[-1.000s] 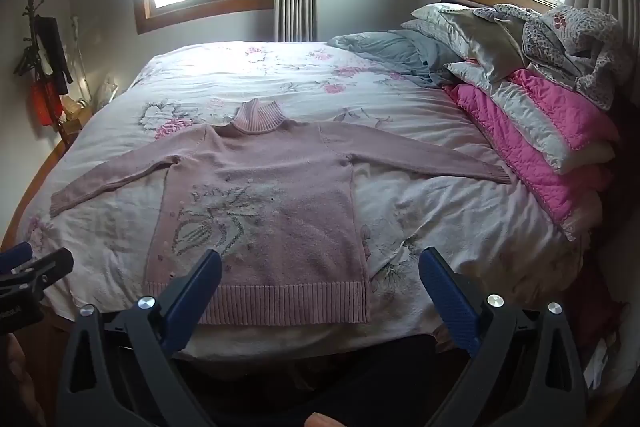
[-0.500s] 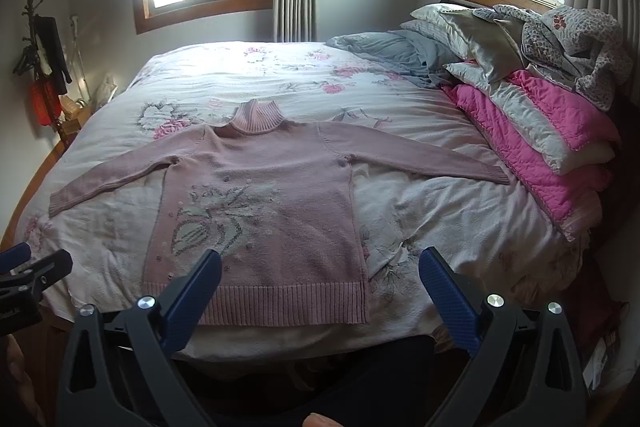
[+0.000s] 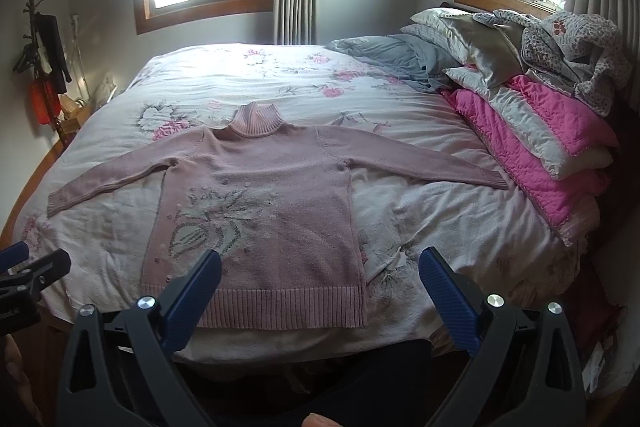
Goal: Fold small clothes
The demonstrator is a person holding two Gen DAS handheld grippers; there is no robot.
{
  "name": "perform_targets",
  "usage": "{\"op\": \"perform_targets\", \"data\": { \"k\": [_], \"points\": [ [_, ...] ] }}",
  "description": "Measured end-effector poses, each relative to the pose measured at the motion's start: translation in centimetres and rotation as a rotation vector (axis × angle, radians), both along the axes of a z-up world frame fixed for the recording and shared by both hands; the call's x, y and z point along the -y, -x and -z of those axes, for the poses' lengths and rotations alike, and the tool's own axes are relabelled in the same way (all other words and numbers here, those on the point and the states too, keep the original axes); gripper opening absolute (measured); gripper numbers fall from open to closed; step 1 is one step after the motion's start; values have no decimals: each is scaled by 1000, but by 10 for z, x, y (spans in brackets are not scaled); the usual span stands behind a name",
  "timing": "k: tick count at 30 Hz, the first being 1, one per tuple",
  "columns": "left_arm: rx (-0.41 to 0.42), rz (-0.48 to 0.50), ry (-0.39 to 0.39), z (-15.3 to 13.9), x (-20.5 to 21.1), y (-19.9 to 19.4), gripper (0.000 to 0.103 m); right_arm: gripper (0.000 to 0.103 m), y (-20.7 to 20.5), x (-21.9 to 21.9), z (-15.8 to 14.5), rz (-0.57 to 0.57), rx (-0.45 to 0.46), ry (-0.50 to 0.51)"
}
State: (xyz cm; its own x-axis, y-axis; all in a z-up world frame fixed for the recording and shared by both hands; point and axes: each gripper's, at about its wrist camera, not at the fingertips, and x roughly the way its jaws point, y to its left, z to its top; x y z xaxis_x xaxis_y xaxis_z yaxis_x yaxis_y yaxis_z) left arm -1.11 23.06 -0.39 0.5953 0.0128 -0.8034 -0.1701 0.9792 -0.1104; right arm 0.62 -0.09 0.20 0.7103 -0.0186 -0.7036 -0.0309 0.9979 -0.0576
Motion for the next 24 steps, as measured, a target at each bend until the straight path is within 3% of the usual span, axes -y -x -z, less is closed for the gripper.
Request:
{"op": "perform_targets", "data": {
  "k": [24],
  "points": [
    [3, -5, -3, -2, -2, -2, 100, 99, 0, -2, -2, -1, 6, 6]
  ]
}}
